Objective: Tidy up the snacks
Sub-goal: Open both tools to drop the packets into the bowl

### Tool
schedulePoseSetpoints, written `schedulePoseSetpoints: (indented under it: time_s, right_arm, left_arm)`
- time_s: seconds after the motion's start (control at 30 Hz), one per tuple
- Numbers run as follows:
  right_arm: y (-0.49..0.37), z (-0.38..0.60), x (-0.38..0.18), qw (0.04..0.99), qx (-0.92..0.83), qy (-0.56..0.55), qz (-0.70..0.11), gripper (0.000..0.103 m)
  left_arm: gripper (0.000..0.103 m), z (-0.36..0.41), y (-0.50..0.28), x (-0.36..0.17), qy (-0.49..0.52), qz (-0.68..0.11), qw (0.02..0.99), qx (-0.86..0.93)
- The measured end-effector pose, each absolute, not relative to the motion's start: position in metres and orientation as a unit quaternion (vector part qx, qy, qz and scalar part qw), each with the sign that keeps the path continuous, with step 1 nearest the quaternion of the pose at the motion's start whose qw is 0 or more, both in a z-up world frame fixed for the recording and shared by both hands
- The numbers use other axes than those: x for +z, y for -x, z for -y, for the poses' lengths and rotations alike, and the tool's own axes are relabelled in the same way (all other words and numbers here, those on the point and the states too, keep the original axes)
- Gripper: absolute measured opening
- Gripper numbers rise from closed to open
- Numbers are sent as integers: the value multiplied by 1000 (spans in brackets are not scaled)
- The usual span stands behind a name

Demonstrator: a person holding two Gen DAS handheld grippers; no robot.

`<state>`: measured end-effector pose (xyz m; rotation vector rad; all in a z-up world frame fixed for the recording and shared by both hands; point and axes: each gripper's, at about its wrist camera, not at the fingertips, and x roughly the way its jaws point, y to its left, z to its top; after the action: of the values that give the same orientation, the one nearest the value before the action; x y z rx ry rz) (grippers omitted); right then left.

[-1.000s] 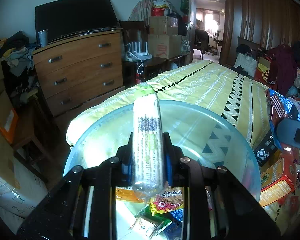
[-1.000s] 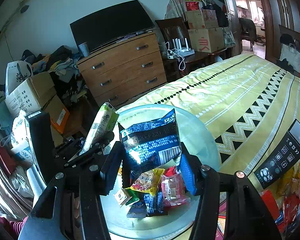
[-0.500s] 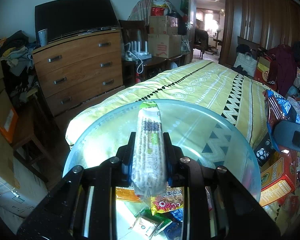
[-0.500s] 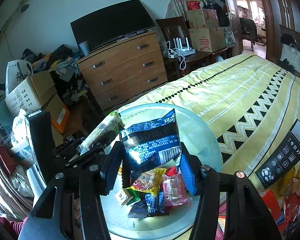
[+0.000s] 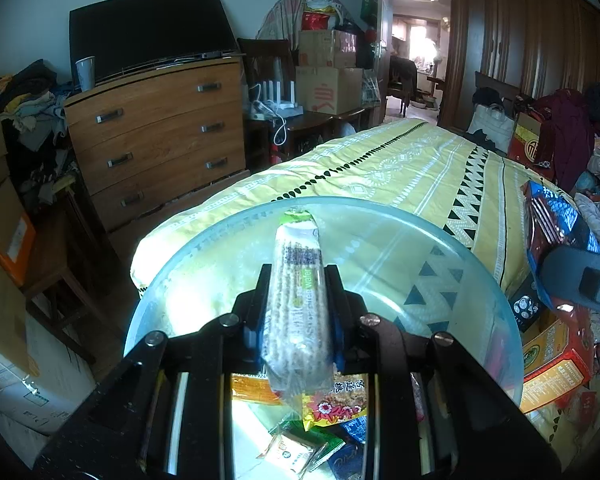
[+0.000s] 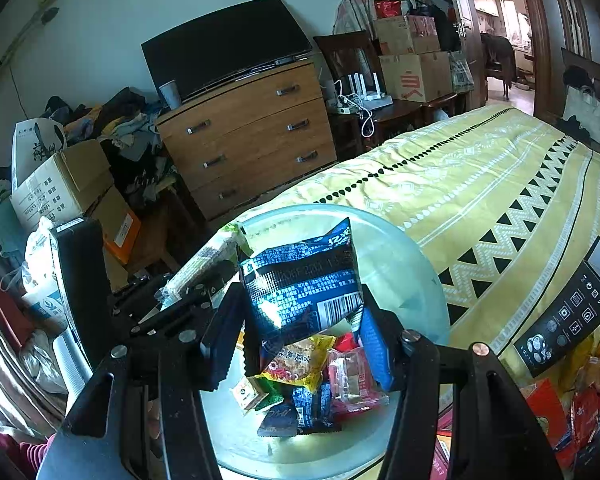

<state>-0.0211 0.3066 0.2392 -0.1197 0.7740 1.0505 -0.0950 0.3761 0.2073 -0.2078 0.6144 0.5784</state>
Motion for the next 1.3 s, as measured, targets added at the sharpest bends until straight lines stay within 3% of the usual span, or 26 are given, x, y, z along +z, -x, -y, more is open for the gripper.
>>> schedulePoseSetpoints:
  time_s: [0.87,1.1,1.3]
  right_arm:
    - [20,-311,231,790,488,58,-368,63]
    - [18,-309,231,791,487,55,-365,65]
    - [18,-308,231,793,487,52,-364,72]
  left_arm:
    - [25,-378,95,199,106,-305,901,289]
    - [46,-376,96,198,104,-308,899,294]
    - [56,-380,94,199,100,-311,897,298]
